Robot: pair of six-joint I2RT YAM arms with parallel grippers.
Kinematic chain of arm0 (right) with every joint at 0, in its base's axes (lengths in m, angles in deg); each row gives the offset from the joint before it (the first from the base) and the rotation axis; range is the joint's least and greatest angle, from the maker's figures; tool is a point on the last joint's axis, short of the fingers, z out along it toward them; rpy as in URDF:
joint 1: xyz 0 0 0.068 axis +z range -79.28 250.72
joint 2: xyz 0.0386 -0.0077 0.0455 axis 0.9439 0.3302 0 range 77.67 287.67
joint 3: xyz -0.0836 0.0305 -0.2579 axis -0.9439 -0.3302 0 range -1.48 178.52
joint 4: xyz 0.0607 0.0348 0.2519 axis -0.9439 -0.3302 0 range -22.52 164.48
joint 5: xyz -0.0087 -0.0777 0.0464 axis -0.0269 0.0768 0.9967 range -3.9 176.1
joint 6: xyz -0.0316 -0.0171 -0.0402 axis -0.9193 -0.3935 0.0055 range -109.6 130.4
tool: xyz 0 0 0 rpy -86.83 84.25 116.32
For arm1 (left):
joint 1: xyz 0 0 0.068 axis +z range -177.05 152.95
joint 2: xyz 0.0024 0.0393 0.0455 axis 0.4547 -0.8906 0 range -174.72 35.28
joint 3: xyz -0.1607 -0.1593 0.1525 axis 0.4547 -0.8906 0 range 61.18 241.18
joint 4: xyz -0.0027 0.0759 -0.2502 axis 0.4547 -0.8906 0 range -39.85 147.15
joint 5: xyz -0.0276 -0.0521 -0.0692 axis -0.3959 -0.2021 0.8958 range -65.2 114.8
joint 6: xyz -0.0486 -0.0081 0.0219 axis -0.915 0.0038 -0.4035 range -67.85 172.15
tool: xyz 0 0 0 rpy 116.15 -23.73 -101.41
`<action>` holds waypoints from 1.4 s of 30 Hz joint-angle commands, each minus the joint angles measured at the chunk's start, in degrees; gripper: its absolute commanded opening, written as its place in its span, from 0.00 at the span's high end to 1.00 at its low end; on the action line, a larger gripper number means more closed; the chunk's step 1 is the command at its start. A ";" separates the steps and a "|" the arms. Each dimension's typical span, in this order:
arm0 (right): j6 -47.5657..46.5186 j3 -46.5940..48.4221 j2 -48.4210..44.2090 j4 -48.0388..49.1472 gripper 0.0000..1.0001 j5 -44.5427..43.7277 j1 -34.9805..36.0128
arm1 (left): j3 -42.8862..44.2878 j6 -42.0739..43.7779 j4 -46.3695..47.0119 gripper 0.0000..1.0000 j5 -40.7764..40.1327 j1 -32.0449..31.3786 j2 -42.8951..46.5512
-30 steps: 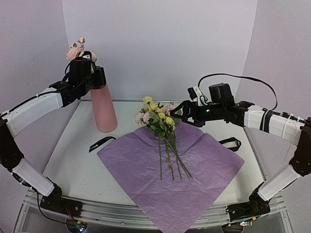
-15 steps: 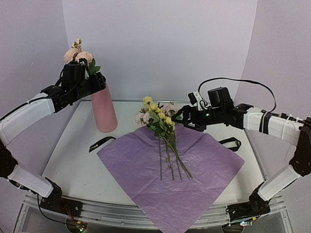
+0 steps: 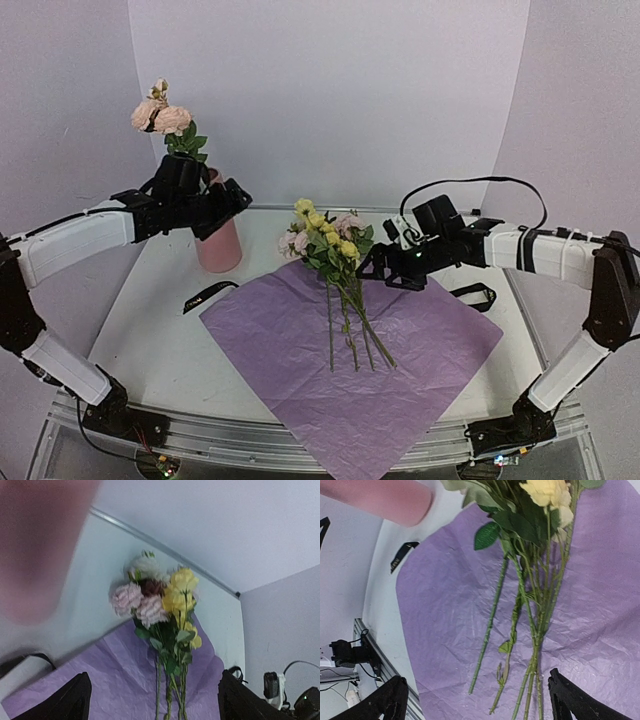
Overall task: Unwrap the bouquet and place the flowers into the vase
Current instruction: Pick up the fake flower from the wrapping paper.
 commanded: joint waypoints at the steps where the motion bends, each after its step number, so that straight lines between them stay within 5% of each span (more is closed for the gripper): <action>1: -3.31 1.82 3.56 -7.12 0.02 -2.82 0.21 | 0.57 -6.95 -0.27 0.12 4.43 -8.19 -4.63; 15: -5.88 -6.18 7.54 -8.88 0.37 -0.39 0.43 | 10.20 -10.09 -0.28 0.16 6.91 -17.94 -20.75; 24: -6.64 -9.32 7.51 -7.25 0.45 2.24 2.57 | 12.44 -10.46 -0.27 0.16 7.48 -19.09 -22.74; 30: -5.64 -9.27 8.71 -7.16 0.63 1.66 4.28 | 14.14 -9.47 -0.50 0.16 7.82 -19.07 -23.43; 36: -4.97 -8.97 10.69 -7.08 0.68 1.62 5.26 | 17.10 -8.44 -0.95 0.17 8.47 -19.07 -25.33; 42: -4.02 -8.70 8.62 -7.16 1.00 0.37 5.66 | 20.19 -7.28 -2.07 0.17 9.40 -19.00 -26.98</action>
